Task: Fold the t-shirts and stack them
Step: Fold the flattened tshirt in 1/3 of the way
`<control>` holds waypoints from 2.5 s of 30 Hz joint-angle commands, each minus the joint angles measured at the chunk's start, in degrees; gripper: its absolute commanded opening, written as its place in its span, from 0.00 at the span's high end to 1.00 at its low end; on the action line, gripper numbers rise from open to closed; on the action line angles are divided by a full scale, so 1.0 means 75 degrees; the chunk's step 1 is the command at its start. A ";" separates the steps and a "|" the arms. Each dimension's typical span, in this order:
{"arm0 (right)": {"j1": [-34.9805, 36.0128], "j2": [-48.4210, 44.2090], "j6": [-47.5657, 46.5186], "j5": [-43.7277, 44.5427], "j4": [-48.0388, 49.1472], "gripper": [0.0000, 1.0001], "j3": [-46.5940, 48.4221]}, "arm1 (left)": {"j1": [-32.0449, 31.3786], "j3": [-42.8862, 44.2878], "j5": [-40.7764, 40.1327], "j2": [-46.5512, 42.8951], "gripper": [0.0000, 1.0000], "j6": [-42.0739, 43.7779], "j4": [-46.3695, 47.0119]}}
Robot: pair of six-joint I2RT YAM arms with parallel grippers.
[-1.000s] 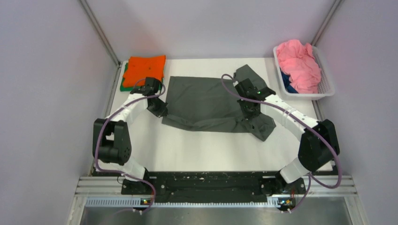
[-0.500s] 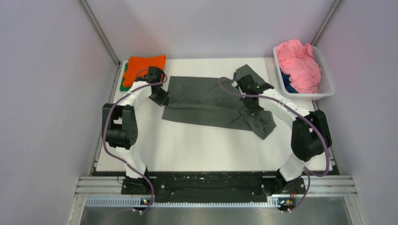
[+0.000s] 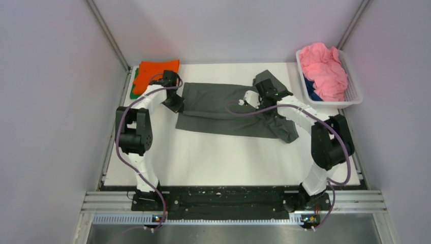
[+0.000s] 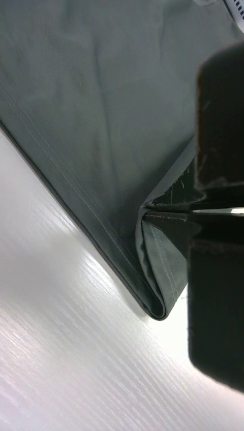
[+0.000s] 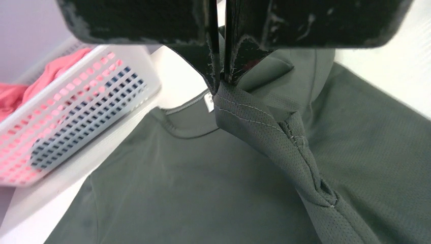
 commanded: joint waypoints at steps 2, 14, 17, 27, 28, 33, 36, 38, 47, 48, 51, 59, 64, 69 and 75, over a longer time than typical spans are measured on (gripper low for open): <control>-0.0381 0.0952 -0.1115 -0.0064 0.0660 0.99 0.0854 | 0.0046 0.0582 -0.0286 0.0281 0.98 0.0075 -0.0033; -0.0519 -0.0444 0.1651 0.0786 0.3826 0.01 -0.0246 | -0.0003 0.0804 -0.0396 -0.0397 0.01 0.0518 -0.0269; -0.0582 -0.1262 0.4596 0.1099 0.4328 0.01 -0.1086 | -0.0178 0.0678 0.0019 -0.0518 0.01 0.0746 -0.0076; -0.1035 -0.1753 0.9149 -0.2271 0.2964 0.01 -0.2382 | -0.0669 0.0010 0.1501 -0.0065 0.01 0.1767 0.0814; -0.1072 -0.1671 0.9256 -0.2283 0.2944 0.01 -0.2438 | -0.0660 -0.0032 0.1430 -0.0007 0.01 0.1839 0.0791; -0.1497 -0.1035 0.9546 -0.2306 0.3214 0.02 -0.2423 | -0.0607 -0.0049 0.0930 0.0196 0.01 0.2113 0.0741; -0.1706 -0.0303 0.9137 -0.1975 0.3518 0.02 -0.2038 | -0.0528 0.0010 0.0740 0.0373 0.01 0.2211 0.0745; -0.1834 0.0220 0.8712 -0.1704 0.3587 0.02 -0.1706 | -0.0486 0.0049 0.0628 0.0500 0.01 0.2265 0.0750; -0.1984 0.0768 0.8092 -0.1587 0.3171 0.03 -0.1565 | -0.0426 -0.0228 0.0104 0.0556 0.01 0.2197 0.0604; -0.1984 0.0524 0.8234 -0.1659 0.3130 0.03 -0.1888 | -0.0423 -0.0404 0.0139 0.0470 0.01 0.2147 0.0604; -0.1914 -0.0363 0.8689 -0.1723 0.2634 0.03 -0.2793 | -0.0439 -0.1202 0.0275 -0.0058 0.01 0.1911 0.0644; -0.0913 -0.2441 0.9589 -0.1387 0.0103 0.03 -0.3938 | -0.1289 -0.4113 0.0294 -0.2300 0.01 0.0845 -0.0103; -0.0853 -0.3549 0.9764 -0.1338 -0.0456 0.03 -0.4147 | -0.1583 -0.4261 0.0241 -0.3278 0.01 0.0335 -0.0652; -0.0854 -0.3603 0.8834 -0.0640 0.0167 0.02 -0.3047 | -0.1589 -0.2744 -0.0719 -0.3451 0.01 0.0704 -0.1356; -0.0942 -0.2939 0.8548 -0.0605 0.1487 0.01 -0.2126 | -0.1293 -0.1365 -0.1435 -0.2530 0.01 0.1294 -0.0717</control>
